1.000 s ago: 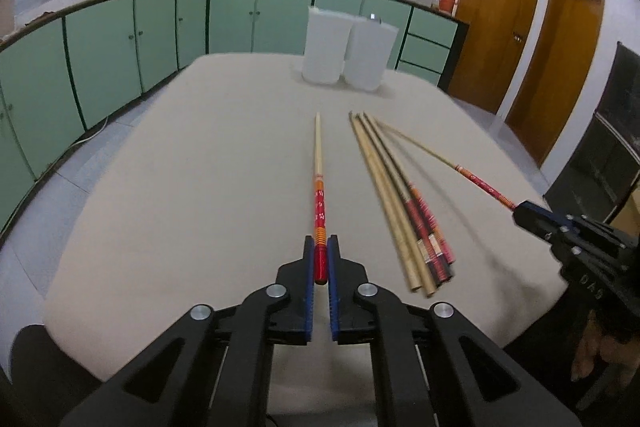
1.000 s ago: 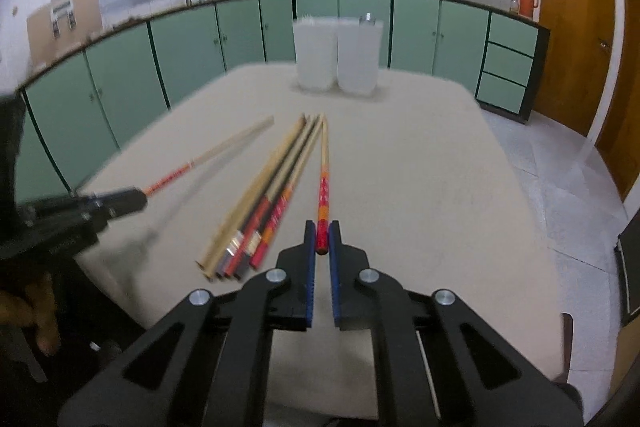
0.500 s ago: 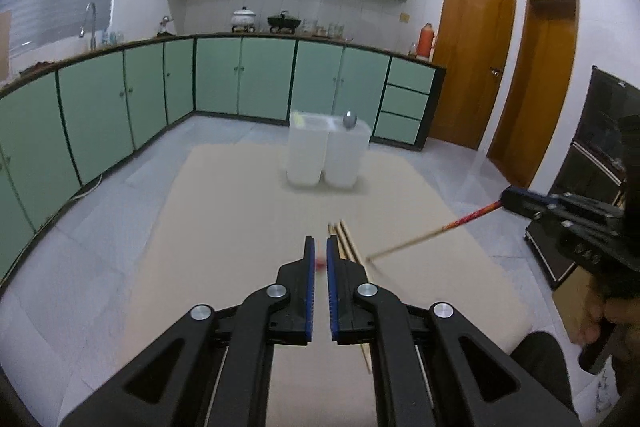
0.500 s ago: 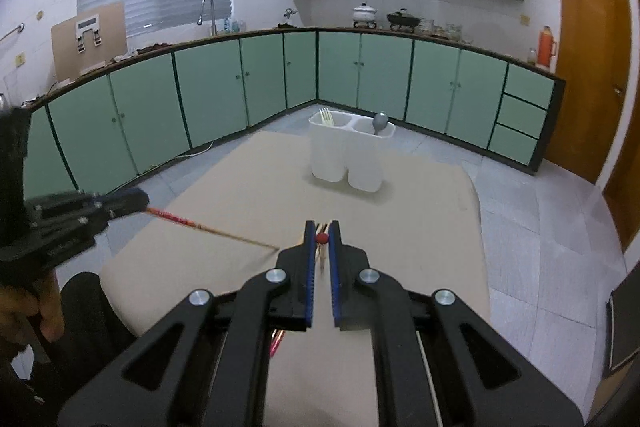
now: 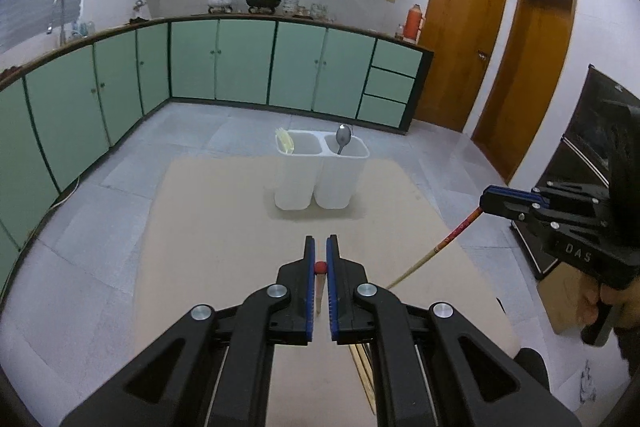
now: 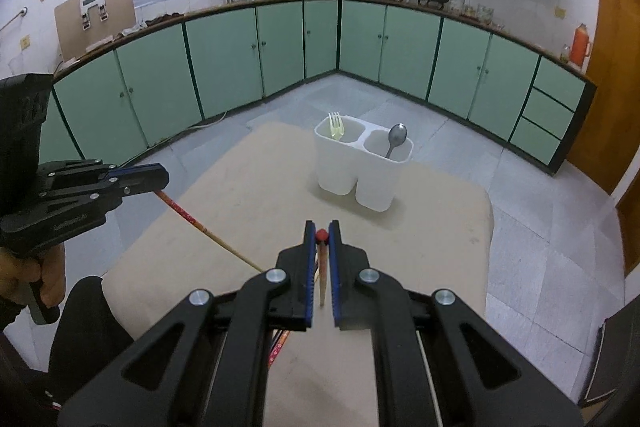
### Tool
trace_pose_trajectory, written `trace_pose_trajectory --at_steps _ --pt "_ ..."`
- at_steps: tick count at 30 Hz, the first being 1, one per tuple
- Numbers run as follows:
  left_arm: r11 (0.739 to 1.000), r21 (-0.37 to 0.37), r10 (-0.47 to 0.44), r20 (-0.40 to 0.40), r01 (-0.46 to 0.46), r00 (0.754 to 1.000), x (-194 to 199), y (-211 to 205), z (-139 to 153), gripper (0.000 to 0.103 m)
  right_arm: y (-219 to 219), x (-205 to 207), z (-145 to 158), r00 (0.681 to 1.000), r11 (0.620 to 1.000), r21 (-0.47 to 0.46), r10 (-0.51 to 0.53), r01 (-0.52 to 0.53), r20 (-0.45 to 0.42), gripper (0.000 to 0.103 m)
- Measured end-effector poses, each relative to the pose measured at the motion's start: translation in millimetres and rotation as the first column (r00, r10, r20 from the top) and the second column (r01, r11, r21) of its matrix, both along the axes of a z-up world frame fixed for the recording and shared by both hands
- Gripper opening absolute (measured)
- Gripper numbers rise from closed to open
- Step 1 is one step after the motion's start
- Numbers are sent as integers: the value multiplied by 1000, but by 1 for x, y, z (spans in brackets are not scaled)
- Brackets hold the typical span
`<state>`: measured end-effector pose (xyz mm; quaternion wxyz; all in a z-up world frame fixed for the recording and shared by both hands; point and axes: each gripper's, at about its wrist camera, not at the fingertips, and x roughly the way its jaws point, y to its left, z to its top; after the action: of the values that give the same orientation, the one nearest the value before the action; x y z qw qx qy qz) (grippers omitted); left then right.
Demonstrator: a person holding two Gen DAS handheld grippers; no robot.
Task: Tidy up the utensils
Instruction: 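Lift and carry both chopsticks over the white utensil holder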
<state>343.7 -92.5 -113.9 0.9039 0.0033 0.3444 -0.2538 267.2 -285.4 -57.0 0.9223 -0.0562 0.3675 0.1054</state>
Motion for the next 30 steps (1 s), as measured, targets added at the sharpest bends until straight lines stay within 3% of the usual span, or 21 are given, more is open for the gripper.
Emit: trace_pose_trajectory --at_steps 16,24,30 --pt "998 59 -29 72 24 997 82 -35 72 5 -14 80 78 1000 1000 2 -17 17 8 5" --pt "1000 4 30 141 -31 990 138 -47 123 5 -24 144 129 997 998 22 -60 59 48 5" --pt "998 -21 63 177 -60 982 183 -63 139 5 -33 189 135 994 996 -1 -89 90 61 5"
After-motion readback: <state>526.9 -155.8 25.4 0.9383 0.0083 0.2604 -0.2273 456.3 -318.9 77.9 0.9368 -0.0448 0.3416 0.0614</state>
